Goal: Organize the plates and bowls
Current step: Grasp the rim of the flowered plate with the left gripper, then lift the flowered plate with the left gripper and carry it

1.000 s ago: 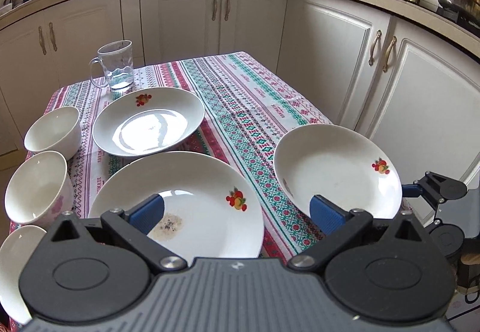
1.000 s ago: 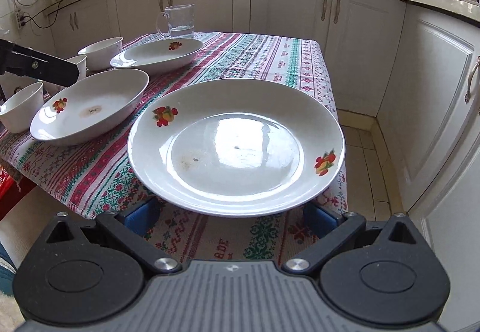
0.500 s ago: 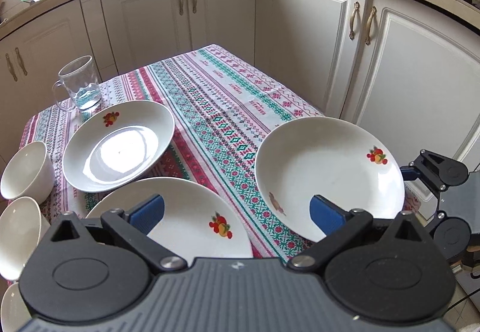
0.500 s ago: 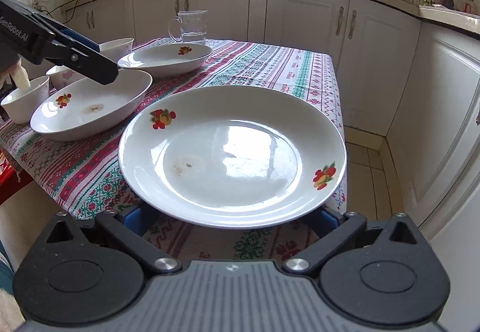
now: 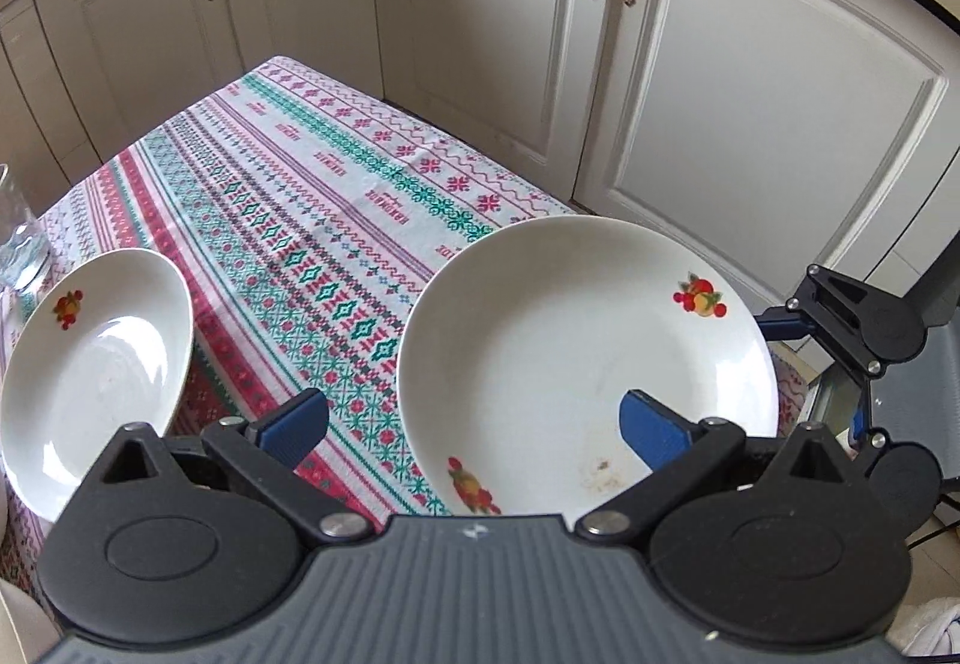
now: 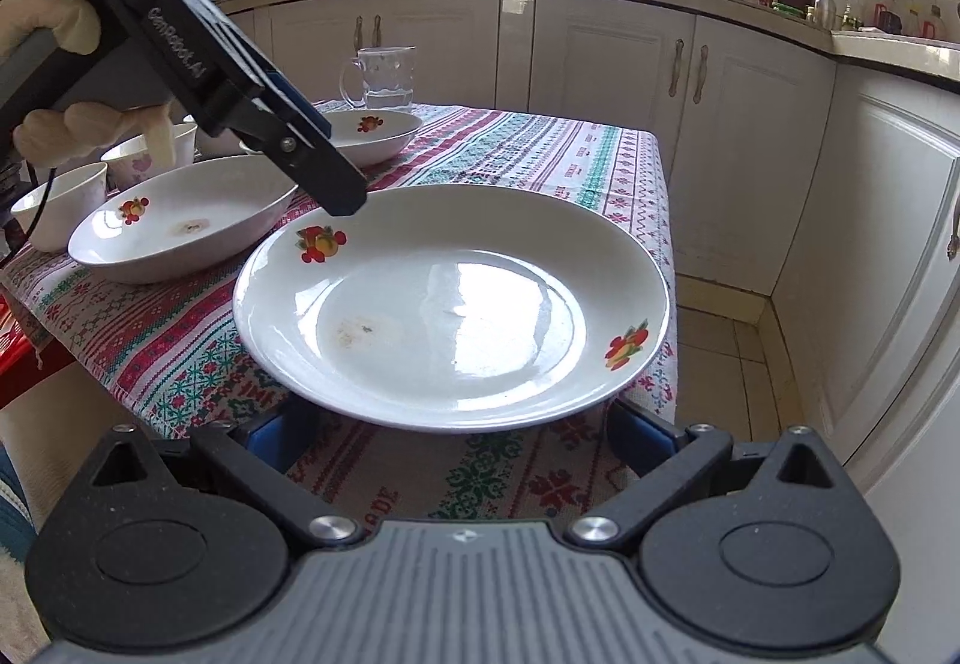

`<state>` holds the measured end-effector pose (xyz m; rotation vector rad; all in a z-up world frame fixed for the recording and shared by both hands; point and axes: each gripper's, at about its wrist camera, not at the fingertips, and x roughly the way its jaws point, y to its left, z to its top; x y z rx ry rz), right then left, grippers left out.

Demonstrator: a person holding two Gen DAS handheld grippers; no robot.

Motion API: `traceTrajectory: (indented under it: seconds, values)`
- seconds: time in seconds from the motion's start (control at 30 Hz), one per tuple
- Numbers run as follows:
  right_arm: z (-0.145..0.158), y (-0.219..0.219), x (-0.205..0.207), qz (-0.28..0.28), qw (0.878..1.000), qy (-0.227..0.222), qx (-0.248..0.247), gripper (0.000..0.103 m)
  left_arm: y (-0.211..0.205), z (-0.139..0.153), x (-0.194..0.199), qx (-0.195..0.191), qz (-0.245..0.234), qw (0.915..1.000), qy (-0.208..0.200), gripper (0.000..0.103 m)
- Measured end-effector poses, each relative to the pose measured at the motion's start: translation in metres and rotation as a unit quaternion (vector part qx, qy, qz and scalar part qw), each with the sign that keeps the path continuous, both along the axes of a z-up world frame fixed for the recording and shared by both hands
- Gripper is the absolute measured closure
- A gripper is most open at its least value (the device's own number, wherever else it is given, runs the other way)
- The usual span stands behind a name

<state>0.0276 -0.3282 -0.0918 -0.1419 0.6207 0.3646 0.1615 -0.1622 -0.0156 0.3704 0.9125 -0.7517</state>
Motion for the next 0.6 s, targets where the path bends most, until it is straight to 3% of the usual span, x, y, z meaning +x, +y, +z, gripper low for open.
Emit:
traceTrajectory:
  seconds: [0.3,0.53,0.6]
  values:
    - [-0.002,-0.005,0.000,0.017,1.000,-0.006,0.004,0.000,-0.025,-0.023,0.030,0.018,-0.035,0.9974,0.060,0.003]
    - [-0.005,-0.006,-0.001,0.030,0.999,-0.019,0.010,0.000,-0.033,-0.025,0.038,0.019,-0.054,0.9954,0.077,0.003]
    - [-0.005,-0.006,-0.001,0.034,0.999,-0.022,0.011,0.000,-0.035,-0.026,0.040,0.019,-0.059,0.9944,0.085,0.009]
